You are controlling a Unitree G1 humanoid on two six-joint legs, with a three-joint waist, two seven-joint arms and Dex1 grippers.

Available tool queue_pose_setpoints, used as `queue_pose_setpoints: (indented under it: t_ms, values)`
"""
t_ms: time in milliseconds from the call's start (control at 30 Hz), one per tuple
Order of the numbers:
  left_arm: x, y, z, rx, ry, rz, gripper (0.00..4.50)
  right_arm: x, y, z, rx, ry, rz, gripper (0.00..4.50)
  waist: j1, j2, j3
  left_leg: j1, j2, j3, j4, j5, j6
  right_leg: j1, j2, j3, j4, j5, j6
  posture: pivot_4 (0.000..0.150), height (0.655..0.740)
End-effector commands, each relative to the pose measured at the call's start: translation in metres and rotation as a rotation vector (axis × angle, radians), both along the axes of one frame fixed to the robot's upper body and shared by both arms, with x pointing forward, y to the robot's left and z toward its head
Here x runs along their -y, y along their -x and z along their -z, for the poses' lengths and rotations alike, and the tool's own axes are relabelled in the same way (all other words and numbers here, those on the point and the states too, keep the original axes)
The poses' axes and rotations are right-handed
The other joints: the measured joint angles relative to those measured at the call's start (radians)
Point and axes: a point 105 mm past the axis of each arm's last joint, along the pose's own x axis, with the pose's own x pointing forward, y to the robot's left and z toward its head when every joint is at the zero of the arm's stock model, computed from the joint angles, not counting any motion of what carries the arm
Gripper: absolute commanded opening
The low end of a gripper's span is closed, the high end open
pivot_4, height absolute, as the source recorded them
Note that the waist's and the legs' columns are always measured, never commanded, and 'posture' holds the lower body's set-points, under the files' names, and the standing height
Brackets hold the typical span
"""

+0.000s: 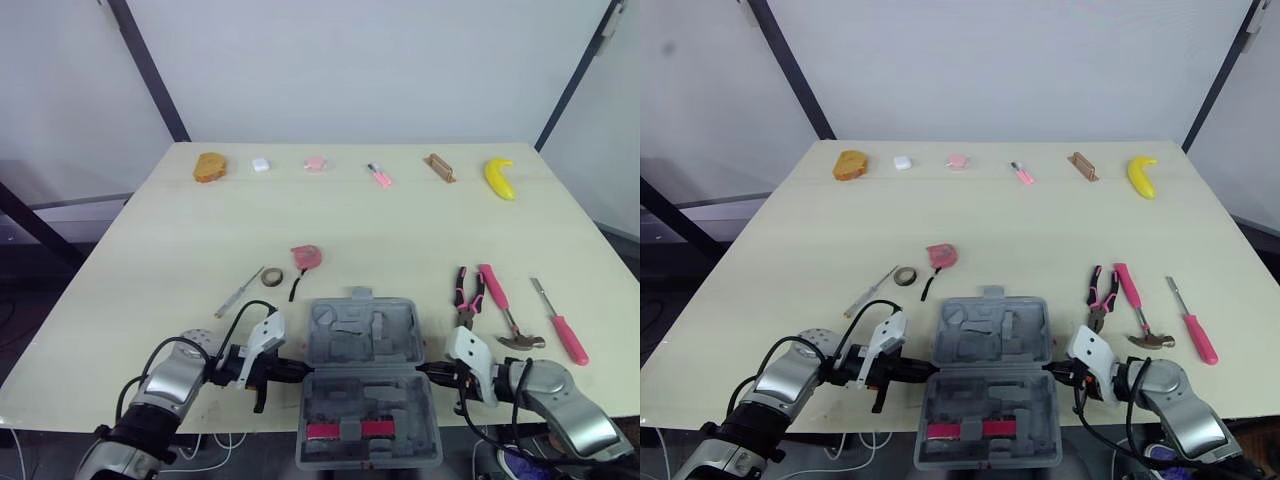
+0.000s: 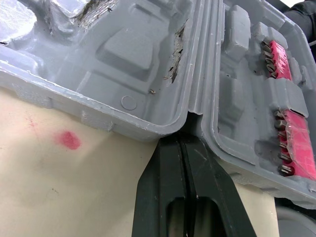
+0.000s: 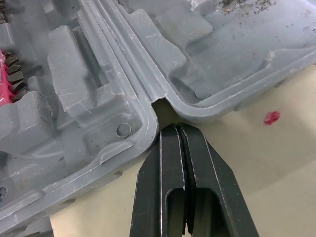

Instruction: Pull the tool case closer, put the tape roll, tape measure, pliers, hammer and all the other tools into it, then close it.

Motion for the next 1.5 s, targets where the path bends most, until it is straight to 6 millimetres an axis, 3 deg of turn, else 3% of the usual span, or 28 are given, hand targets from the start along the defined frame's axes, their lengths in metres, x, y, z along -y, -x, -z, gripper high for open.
queue_pose_setpoints:
  t_ms: [33, 300, 467, 600, 767, 900, 1067, 1167, 1267, 1367, 1500]
  values:
    - [-0.009, 0.003, 0.006, -0.028, -0.035, -0.024, 0.0, 0.016, -0.002, -0.006, 0.024, 0.003, 0.037, 0.01, 0.0, 0.0, 0.0, 0.0, 0.0, 0.0, 0.0, 0.0, 0.0, 0.0, 0.0, 0.0, 0.0, 0.0, 0.0, 0.15, 0.74]
    - [-0.021, -0.001, 0.003, -0.013, -0.032, -0.087, 0.0, 0.031, -0.007, -0.013, 0.066, -0.007, 0.09, 0.01, -0.002, 0.0, 0.0, 0.0, 0.001, 0.0, 0.0, 0.0, 0.0, 0.0, 0.001, 0.0, 0.0, 0.0, 0.0, 0.15, 0.74]
    - [-0.033, 0.004, -0.025, 0.052, 0.061, -0.134, 0.0, 0.048, -0.012, -0.034, 0.177, -0.104, 0.212, 0.01, -0.002, 0.001, 0.001, 0.0, 0.001, 0.0, 0.0, 0.0, 0.0, 0.0, 0.001, 0.0, 0.0, 0.0, 0.0, 0.15, 0.74]
    - [-0.05, 0.002, -0.045, 0.126, 0.121, -0.243, 0.0, 0.067, -0.002, -0.043, 0.243, -0.139, 0.283, 0.01, 0.007, 0.004, 0.003, 0.0, 0.002, 0.0, -0.001, 0.0, 0.0, 0.0, -0.002, 0.0, -0.001, 0.0, 0.0, 0.15, 0.74]
    - [-0.09, -0.011, -0.061, 0.263, 0.124, -0.475, 0.0, 0.109, 0.015, -0.051, 0.288, -0.189, 0.443, 0.01, 0.011, 0.005, 0.003, 0.0, 0.001, -0.001, -0.001, 0.0, 0.0, 0.0, -0.007, 0.0, -0.001, 0.0, 0.0, 0.15, 0.74]
    - [-0.124, -0.001, -0.06, 0.311, 0.133, -0.657, 0.0, 0.158, 0.03, -0.055, 0.33, -0.148, 0.613, 0.01, 0.0, 0.005, 0.003, 0.001, 0.001, 0.002, -0.002, 0.0, 0.0, 0.0, -0.006, 0.001, -0.002, 0.0, 0.0, 0.15, 0.74]
    - [-0.15, 0.023, -0.049, 0.307, 0.114, -0.791, 1.53, 0.194, 0.052, -0.06, 0.348, -0.137, 0.717, 0.0, 0.0, 0.005, 0.003, 0.002, 0.002, 0.003, -0.008, 0.0, 0.0, 0.0, -0.007, 0.002, -0.004, 0.0, 0.0, 0.15, 0.74]
    - [-0.164, 0.041, -0.042, 0.284, 0.1, -0.858, 2.85, 0.222, 0.071, -0.061, 0.36, -0.126, 0.804, 1.22, 0.001, 0.005, 0.003, 0.003, 0.002, 0.003, -0.008, 0.0, 0.0, 0.0, -0.007, 0.005, -0.004, 0.0, -0.001, 0.15, 0.74]
    - [-0.178, 0.054, -0.04, 0.282, 0.077, -0.926, 4.4, 0.237, 0.091, -0.06, 0.34, -0.137, 0.848, 2.81, 0.006, 0.005, 0.003, 0.003, 0.002, 0.003, -0.01, 0.0, 0.0, 0.001, -0.008, 0.005, -0.007, 0.0, -0.001, 0.15, 0.74]
    - [-0.18, 0.056, -0.038, 0.275, 0.067, -0.939, 4.5, 0.241, 0.1, -0.055, 0.316, -0.134, 0.86, 4.31, 0.007, 0.004, 0.003, 0.003, 0.002, 0.003, -0.01, 0.0, 0.0, 0.001, -0.008, 0.005, -0.008, -0.001, -0.001, 0.15, 0.74]
    - [-0.175, 0.057, -0.034, 0.255, 0.071, -0.919, 4.5, 0.244, 0.108, -0.049, 0.293, -0.132, 0.874, 4.45, 0.003, 0.006, 0.002, 0.005, 0.002, 0.005, -0.01, 0.0, 0.0, 0.002, -0.008, 0.007, -0.008, -0.002, -0.004, 0.15, 0.74]
